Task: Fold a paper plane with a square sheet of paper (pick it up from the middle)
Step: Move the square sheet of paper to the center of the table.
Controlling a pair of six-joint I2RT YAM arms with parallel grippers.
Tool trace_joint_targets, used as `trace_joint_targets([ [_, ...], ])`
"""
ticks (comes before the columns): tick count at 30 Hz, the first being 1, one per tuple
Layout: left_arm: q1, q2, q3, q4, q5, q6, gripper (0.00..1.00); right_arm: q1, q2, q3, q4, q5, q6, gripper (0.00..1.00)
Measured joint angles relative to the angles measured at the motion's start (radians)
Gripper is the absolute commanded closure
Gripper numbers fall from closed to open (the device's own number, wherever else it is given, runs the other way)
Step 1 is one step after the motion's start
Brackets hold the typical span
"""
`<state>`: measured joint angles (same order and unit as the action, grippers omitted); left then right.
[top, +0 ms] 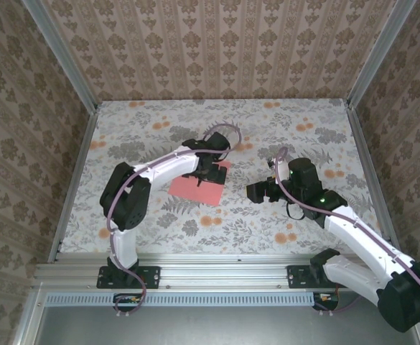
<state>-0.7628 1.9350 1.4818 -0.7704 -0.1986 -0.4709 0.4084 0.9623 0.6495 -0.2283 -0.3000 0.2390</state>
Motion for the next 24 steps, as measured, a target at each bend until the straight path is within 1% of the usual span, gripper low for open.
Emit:
trace_joint_targets([
  [4, 0.075, 0.015, 0.0, 0.0, 0.024, 0.166, 0.0, 0.0, -0.006, -0.003, 0.001, -0.004, 0.006, 0.0],
  [8, 0.117, 0.032, 0.0, 0.014, 0.056, 0.224, 0.0, 0.0, -0.006, -0.006, 0.006, -0.016, 0.029, 0.0],
  [13, 0.111, 0.081, -0.002, 0.032, 0.088, 0.224, 0.0, 0.0, -0.006, -0.031, 0.046, -0.057, 0.073, 0.0],
  [24, 0.102, 0.097, -0.05, 0.074, 0.142, 0.123, 0.0, 0.0, -0.001, -0.032, 0.066, -0.084, 0.114, 0.0],
])
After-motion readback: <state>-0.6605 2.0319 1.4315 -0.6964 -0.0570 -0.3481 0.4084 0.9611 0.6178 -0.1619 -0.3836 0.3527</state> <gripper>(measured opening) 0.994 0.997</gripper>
